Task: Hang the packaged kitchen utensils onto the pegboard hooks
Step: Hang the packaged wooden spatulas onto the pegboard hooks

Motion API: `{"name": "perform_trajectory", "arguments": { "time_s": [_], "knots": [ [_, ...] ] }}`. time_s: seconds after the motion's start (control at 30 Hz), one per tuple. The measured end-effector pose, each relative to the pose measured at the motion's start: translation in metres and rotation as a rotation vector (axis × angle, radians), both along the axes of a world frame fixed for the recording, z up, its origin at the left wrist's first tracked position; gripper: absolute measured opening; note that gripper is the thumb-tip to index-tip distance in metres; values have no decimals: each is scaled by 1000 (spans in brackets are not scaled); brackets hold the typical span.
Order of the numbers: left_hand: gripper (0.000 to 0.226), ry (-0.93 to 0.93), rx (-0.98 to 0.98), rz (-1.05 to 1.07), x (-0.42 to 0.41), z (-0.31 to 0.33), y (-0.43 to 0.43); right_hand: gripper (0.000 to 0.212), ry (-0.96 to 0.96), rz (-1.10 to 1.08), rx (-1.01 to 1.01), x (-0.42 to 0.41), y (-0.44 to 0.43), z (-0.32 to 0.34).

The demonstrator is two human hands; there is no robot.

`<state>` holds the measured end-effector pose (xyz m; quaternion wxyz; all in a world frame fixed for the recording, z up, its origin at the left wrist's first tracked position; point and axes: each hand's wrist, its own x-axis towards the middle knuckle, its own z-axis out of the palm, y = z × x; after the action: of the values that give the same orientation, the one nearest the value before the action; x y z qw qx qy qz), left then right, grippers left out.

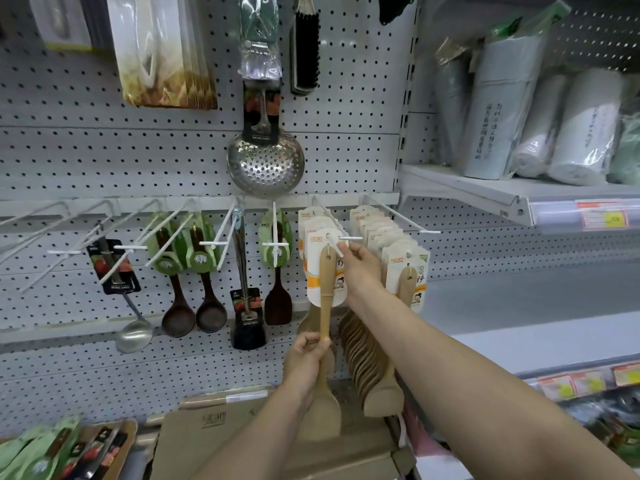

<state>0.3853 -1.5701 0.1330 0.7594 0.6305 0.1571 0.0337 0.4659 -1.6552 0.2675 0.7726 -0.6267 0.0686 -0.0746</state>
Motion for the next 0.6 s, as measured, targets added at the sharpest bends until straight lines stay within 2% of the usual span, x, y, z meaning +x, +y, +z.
{"name": "perform_trajectory", "arguments": {
  "time_s": [0.3,0.5,0.6],
  "knots": [
    [7,16,146,0,44,2,14,7,24,-32,-62,21,7,1],
    [4,44,183,11,42,4,14,13,68,10,-83,20,-1,3],
    [6,48,203,15,32,6,11,6,64,62,-107,9,-6,-3]
  ]
}}
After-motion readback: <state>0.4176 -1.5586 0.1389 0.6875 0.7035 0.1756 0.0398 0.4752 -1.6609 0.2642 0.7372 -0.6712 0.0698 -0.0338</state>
